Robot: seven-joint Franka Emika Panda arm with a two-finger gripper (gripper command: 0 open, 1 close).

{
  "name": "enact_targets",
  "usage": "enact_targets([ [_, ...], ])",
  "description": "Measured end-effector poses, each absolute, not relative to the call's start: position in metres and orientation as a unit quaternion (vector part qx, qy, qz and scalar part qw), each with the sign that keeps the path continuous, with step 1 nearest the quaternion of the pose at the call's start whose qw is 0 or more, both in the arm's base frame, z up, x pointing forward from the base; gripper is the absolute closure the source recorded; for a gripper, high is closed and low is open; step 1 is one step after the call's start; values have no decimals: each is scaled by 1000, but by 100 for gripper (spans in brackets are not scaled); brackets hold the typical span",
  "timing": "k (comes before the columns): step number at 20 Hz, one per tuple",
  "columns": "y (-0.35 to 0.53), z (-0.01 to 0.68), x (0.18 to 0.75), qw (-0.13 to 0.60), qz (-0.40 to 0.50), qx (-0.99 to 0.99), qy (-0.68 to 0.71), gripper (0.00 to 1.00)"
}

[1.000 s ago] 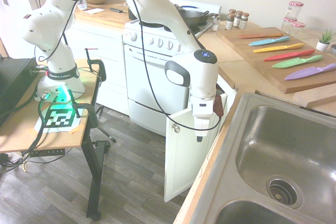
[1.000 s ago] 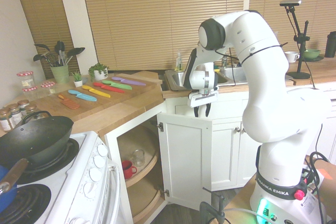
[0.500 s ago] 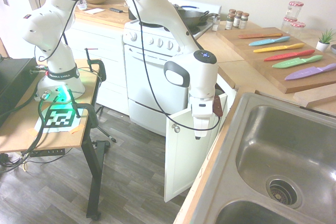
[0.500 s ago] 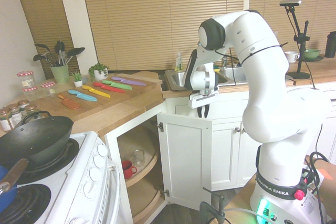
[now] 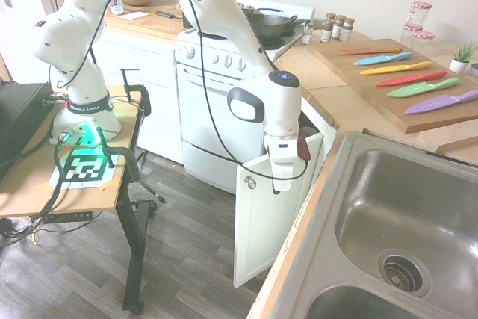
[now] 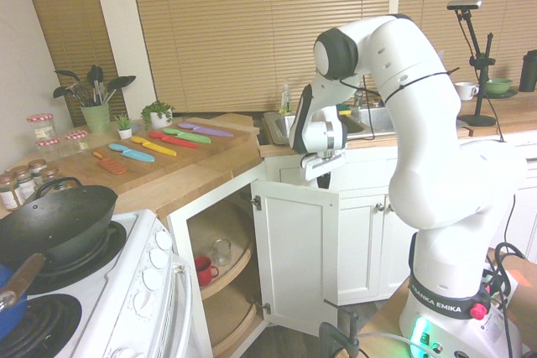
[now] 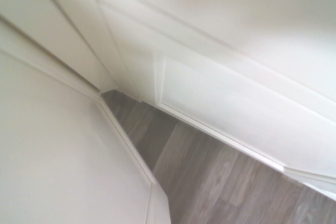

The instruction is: Close the cabinet

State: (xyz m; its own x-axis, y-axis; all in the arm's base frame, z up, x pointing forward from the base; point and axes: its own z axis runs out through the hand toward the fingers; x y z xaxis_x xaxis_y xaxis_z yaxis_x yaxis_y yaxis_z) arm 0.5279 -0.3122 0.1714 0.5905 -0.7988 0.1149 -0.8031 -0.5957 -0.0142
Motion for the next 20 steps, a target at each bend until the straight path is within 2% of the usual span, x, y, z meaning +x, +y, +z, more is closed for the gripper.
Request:
enact_targets([
  [9, -230, 179, 500, 49, 64, 918, -389, 100],
  [15, -122, 183, 530, 80, 73, 936, -336, 100],
  [20, -22, 225, 561, 94, 83, 944, -306, 100],
])
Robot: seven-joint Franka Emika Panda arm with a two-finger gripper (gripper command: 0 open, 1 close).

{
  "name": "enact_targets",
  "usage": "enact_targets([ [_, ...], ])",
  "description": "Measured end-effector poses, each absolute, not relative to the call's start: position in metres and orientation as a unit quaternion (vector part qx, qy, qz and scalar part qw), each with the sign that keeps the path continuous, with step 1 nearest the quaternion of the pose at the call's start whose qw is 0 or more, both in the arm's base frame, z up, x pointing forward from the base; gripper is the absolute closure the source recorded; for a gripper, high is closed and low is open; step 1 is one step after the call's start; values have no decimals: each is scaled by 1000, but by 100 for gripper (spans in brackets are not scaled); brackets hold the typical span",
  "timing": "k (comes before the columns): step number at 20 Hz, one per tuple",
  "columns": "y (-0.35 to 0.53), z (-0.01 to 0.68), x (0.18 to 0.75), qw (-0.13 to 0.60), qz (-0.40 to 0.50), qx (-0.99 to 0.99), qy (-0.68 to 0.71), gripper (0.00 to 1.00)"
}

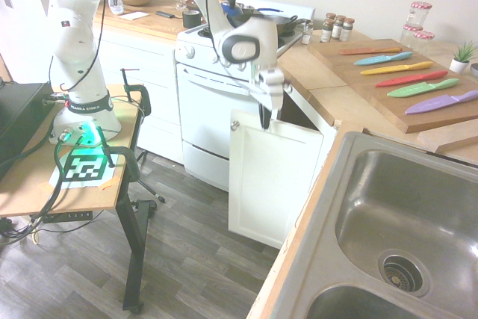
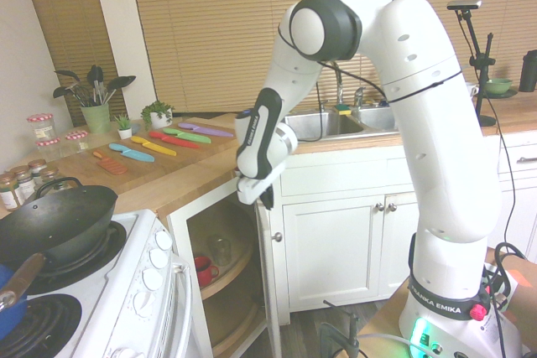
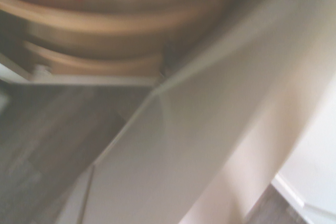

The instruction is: Close the cabinet

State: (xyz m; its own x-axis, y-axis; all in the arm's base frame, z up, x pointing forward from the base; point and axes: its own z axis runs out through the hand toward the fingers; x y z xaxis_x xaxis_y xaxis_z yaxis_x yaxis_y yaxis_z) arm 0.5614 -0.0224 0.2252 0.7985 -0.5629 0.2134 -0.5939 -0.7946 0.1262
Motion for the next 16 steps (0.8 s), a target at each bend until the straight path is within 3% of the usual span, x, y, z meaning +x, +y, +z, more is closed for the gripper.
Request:
enact_targets([
  [6, 44, 272, 606, 88, 83, 945, -303, 100],
  [11, 18, 280, 611, 96, 87, 940, -316, 100],
  [12, 4, 285, 605, 94, 89, 937, -325, 0],
  [14, -35, 314, 559, 65, 108, 934, -334, 0],
  [16, -43, 308, 549, 65, 103, 933, -340, 0],
])
